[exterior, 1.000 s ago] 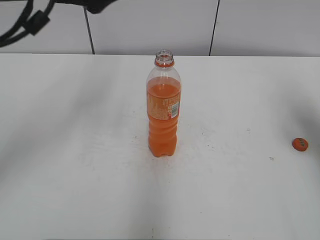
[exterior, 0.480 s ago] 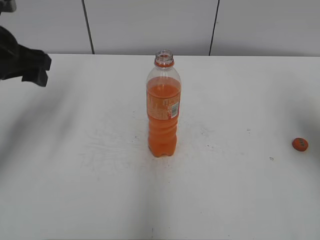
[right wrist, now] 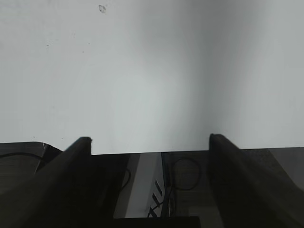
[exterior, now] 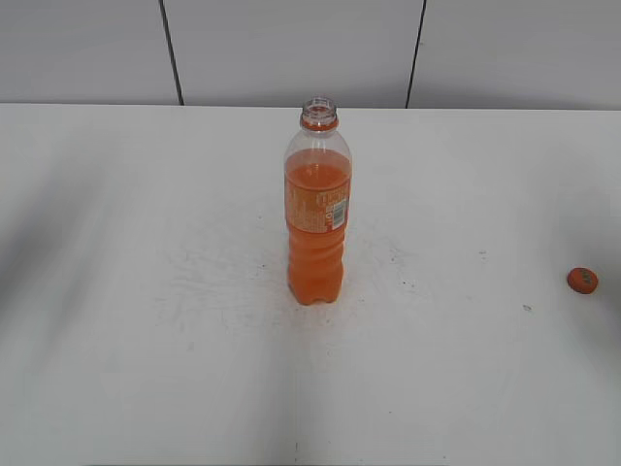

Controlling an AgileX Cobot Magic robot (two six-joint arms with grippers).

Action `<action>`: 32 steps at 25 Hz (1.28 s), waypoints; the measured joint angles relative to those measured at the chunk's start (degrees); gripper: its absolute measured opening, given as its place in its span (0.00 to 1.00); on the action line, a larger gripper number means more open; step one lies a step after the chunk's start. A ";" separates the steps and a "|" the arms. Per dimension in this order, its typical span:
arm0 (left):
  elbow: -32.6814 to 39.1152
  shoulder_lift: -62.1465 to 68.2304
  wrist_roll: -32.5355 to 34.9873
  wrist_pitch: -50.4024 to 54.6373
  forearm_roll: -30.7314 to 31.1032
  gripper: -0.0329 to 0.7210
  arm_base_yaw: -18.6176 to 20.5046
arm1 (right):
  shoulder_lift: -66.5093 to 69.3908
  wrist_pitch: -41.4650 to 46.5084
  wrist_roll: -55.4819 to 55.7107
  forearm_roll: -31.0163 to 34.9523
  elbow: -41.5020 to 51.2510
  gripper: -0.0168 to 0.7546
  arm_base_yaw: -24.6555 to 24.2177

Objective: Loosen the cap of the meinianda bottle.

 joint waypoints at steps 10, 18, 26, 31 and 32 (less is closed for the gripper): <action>12.78 -28.08 0.74 1.93 -1.83 0.76 0.05 | -19.29 0.47 -4.38 0.38 11.87 0.75 0.00; 24.72 -53.36 5.84 -0.50 -2.09 0.75 0.05 | -41.03 -0.52 -7.60 0.44 20.03 0.75 0.00; 29.73 -71.05 6.20 -1.86 -2.77 0.75 0.05 | -59.65 -4.90 -9.60 0.61 24.82 0.75 0.00; 29.97 -80.19 6.26 -1.62 -3.23 0.75 0.05 | -71.22 -5.08 -12.05 0.72 28.64 0.75 0.00; 29.97 -80.33 6.36 -1.62 -3.28 0.75 0.05 | -73.49 -5.13 -12.10 0.78 29.30 0.75 0.00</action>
